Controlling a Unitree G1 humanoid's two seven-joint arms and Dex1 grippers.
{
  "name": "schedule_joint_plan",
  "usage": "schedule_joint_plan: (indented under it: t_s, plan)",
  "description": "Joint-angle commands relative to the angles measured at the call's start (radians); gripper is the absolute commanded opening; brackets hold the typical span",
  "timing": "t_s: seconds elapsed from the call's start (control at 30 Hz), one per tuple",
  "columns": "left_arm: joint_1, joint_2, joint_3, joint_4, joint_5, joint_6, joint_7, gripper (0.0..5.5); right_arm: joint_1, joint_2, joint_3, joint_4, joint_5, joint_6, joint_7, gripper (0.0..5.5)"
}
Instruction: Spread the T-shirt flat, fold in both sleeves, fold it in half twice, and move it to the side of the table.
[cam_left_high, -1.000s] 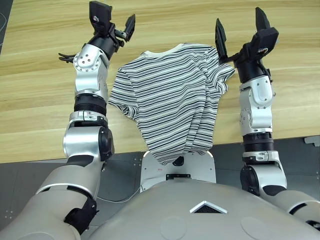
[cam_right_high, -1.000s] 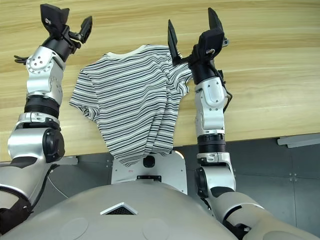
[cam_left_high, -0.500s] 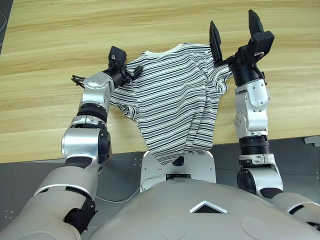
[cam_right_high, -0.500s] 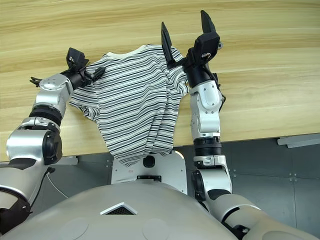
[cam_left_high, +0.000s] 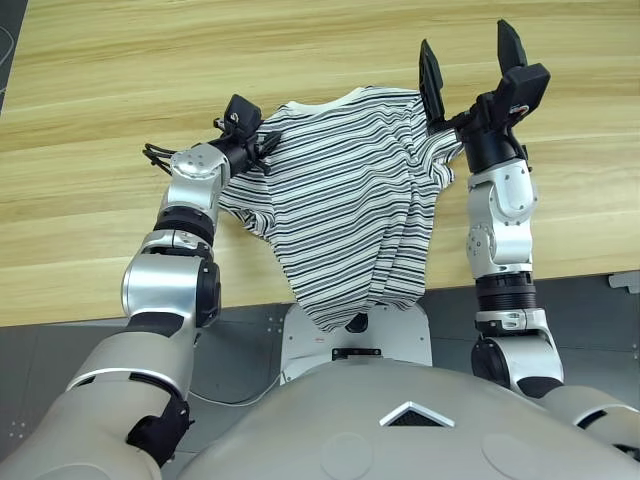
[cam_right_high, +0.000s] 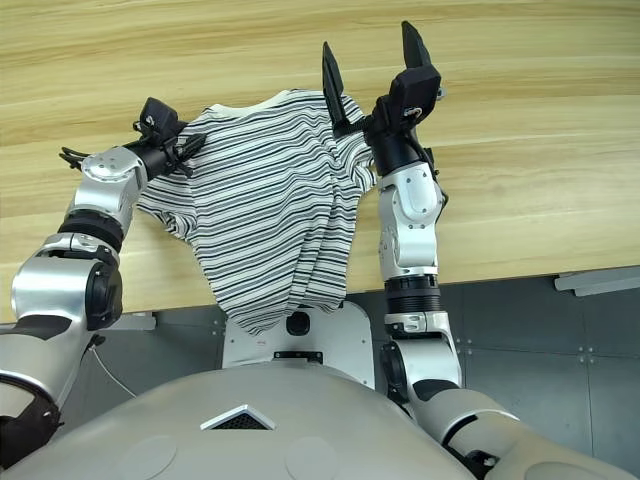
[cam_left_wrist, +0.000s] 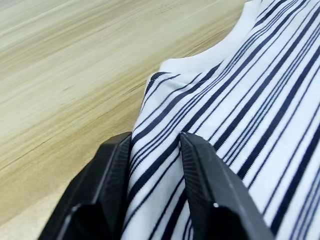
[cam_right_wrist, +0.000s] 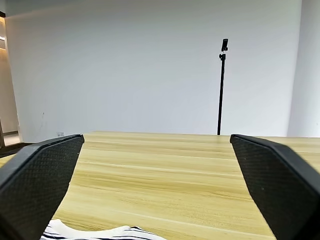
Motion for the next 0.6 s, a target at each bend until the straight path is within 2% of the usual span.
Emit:
schedule_joint_plan:
  t_s: [0.03, 0.27, 0.47, 0.6]
  plan:
    - [0.052, 0.011, 0.008, 0.028, 0.004, 0.039, -0.015, 1.15, -0.012, 0.009, 0.002, 0.0, -0.003, -0.01, -0.004, 5.5]
    - [0.058, -0.011, 0.116, -0.049, -0.119, 0.021, -0.046, 0.12, -0.027, 0.007, 0.0, 0.038, -0.012, -0.022, -0.007, 5.5]
    - [0.144, -0.038, 0.13, -0.265, -0.181, 0.06, -0.091, 0.12, -0.026, 0.007, 0.0, 0.048, -0.019, -0.035, -0.007, 5.5]
    - [0.278, -0.066, 0.097, -0.545, -0.222, 0.134, -0.126, 0.12, -0.03, 0.002, -0.005, 0.061, -0.028, -0.042, -0.013, 5.5]
